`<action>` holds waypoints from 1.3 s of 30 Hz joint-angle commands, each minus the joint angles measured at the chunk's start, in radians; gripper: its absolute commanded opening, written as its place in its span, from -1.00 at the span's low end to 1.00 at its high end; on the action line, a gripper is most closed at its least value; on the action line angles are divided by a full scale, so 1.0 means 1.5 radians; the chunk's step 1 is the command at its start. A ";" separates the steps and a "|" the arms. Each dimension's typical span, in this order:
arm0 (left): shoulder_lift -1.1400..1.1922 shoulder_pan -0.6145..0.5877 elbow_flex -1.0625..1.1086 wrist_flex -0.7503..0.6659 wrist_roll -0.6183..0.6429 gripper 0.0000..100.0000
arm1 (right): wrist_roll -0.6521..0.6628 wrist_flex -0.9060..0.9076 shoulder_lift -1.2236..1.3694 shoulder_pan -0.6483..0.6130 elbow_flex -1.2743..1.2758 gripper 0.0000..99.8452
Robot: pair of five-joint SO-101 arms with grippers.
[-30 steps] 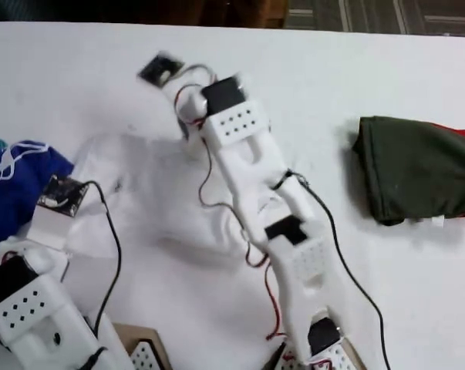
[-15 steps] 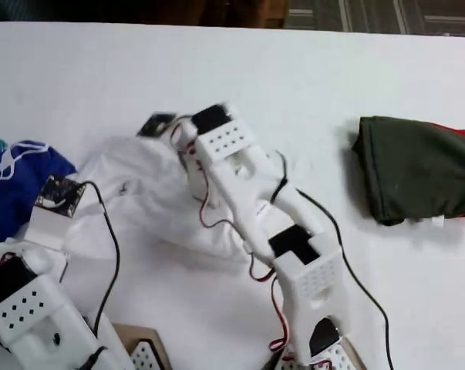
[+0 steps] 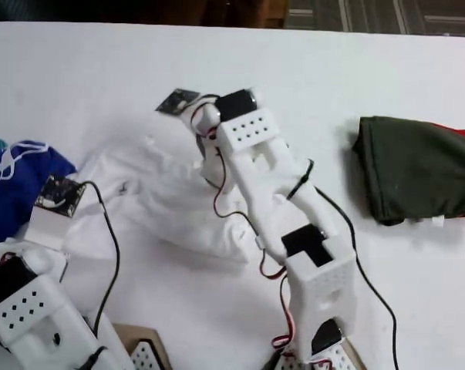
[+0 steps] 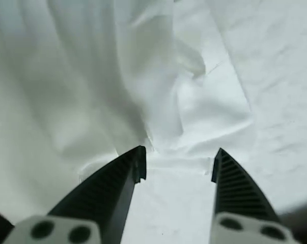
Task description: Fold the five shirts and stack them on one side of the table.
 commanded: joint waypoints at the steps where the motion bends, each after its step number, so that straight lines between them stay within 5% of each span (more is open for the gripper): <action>1: -0.006 -0.008 -0.003 -0.009 -0.001 -0.95 | -0.012 0.017 -0.043 -0.025 0.002 -0.58; 31: -0.006 -0.008 -0.004 -0.008 0.001 -0.95 | -0.013 0.016 -0.095 -0.145 0.122 -0.58; 39: -0.006 -0.008 -0.004 -0.008 0.001 -0.95 | -0.008 0.014 -0.052 -0.079 0.058 -0.58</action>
